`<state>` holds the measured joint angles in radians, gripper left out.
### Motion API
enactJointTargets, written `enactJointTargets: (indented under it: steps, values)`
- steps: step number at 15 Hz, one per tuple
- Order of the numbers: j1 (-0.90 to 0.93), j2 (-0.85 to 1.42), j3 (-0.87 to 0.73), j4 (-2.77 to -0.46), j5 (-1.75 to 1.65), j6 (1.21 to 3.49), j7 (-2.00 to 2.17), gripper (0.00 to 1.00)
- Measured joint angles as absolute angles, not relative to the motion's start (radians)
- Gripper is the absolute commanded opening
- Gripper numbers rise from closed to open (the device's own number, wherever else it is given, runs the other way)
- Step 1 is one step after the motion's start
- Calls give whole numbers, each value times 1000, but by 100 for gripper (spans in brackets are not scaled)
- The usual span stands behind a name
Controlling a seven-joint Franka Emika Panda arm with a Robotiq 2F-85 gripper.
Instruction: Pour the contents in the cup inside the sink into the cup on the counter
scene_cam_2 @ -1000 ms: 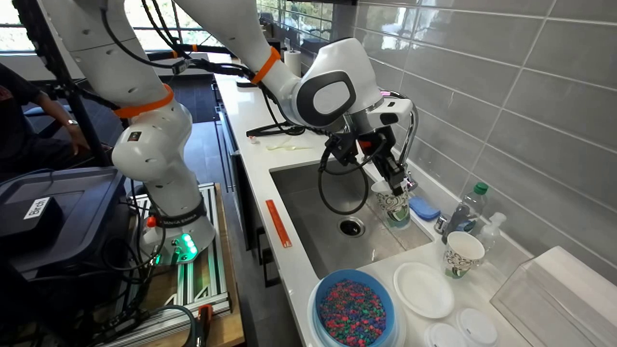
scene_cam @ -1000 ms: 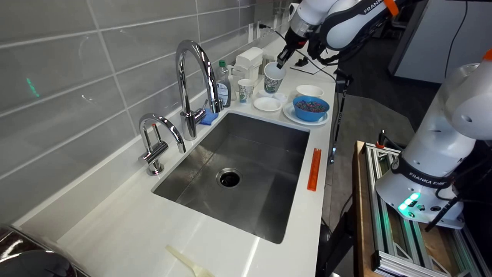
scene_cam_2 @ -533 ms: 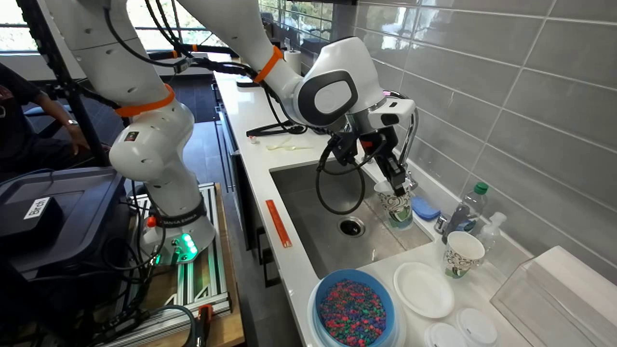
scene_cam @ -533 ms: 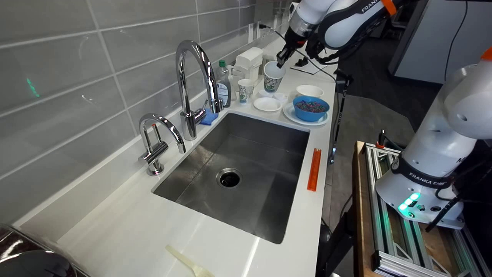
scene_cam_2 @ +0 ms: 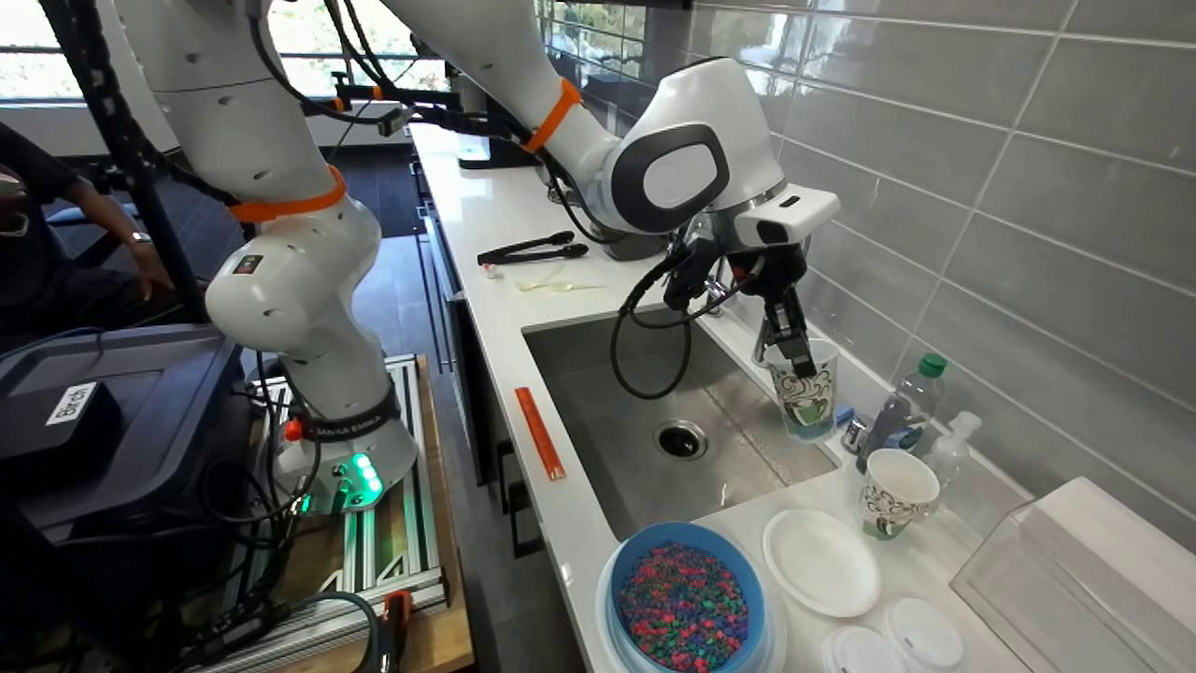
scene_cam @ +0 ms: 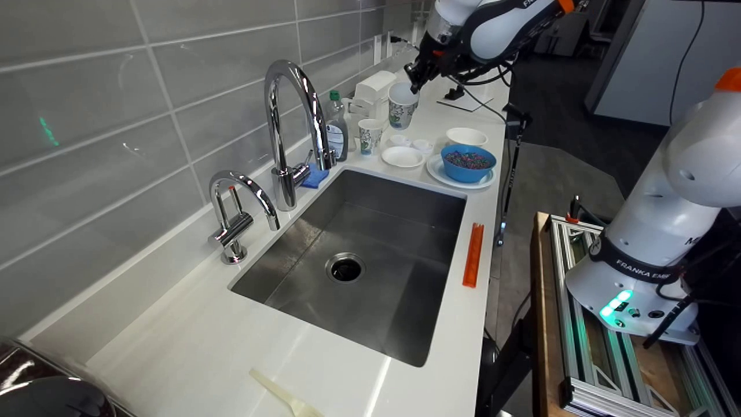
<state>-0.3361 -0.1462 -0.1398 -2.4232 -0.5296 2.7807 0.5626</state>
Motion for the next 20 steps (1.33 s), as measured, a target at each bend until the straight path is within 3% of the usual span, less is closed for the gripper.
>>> enactJointTargets:
  steps: [13,20]
  values:
    - [-370,22,-138,-2220,-821,2694,1137,1]
    - [-286,108,-201,-2128,-908,2581,1251,4]
